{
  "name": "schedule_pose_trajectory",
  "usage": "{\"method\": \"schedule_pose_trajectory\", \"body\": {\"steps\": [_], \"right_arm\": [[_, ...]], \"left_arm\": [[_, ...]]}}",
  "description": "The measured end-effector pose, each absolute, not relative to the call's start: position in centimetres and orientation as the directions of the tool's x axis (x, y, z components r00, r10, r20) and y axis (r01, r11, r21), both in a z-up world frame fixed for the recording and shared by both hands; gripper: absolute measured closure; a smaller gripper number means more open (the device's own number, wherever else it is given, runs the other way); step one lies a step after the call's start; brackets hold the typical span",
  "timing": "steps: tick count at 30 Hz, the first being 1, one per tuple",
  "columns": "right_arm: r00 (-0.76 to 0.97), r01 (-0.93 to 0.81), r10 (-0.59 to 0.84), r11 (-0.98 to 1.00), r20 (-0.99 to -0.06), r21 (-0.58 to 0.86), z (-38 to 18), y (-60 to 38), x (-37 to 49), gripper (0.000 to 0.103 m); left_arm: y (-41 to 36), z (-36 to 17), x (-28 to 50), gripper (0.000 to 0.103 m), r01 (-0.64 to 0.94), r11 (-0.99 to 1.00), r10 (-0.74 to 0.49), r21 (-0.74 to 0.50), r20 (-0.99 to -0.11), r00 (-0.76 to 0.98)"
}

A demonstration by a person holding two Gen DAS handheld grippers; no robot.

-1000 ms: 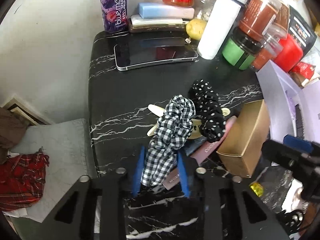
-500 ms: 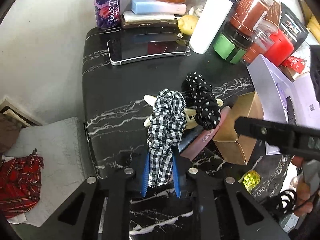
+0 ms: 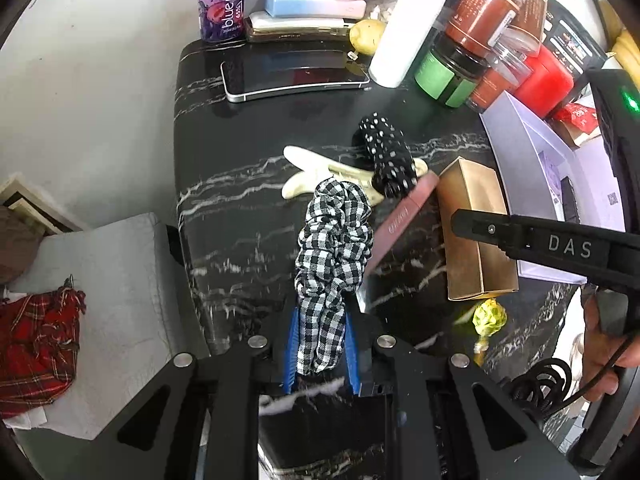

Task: Organize rigid objects
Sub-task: 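Grasp the gingham scrunchie with the left tool while the right tool grasps the gold box, then carry the gingham scrunchie and gold box toward the gift box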

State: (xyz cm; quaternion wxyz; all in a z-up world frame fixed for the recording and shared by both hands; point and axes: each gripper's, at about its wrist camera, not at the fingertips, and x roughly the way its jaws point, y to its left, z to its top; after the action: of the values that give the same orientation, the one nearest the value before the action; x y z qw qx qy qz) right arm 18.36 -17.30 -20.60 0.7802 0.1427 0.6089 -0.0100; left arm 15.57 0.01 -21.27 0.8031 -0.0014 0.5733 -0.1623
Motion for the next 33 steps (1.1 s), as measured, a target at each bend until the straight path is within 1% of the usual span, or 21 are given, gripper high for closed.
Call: {"method": "schedule_pose_trajectory", "body": {"steps": [5, 8, 14, 19, 27, 33], "right_arm": [[0.252, 0.176, 0.169, 0.960, -0.953, 0.217, -20.5, -17.2, 17.0, 0.058], [0.246, 0.168, 0.171, 0.962, -0.954, 0.216, -20.2, -17.1, 16.0, 0.058], [0.238, 0.148, 0.199, 0.960, -0.951, 0.238, -19.6, -16.7, 14.2, 0.058], [0.239, 0.117, 0.217, 0.961, -0.946, 0.250, -18.7, -16.0, 12.7, 0.058], [0.253, 0.070, 0.230, 0.965, -0.940, 0.254, -16.8, -15.5, 10.6, 0.058], [0.258, 0.055, 0.236, 0.965, -0.937, 0.258, -15.6, -15.5, 8.8, 0.058]], "left_arm": [[0.3, -21.0, 14.3, 0.083, 0.241, 0.950, -0.265, -0.200, -0.923, 0.278], [0.6, -20.7, 13.7, 0.083, 0.222, 0.948, -0.283, -0.228, -0.922, 0.263], [0.4, -19.2, 12.1, 0.083, 0.251, 0.952, -0.248, -0.178, -0.926, 0.285], [0.7, -18.2, 11.1, 0.083, 0.247, 0.952, -0.252, -0.184, -0.925, 0.283], [0.2, -16.4, 8.8, 0.083, 0.259, 0.954, -0.231, -0.154, -0.925, 0.302], [-0.3, -15.1, 7.4, 0.083, 0.268, 0.951, -0.235, -0.153, -0.922, 0.309]]}}
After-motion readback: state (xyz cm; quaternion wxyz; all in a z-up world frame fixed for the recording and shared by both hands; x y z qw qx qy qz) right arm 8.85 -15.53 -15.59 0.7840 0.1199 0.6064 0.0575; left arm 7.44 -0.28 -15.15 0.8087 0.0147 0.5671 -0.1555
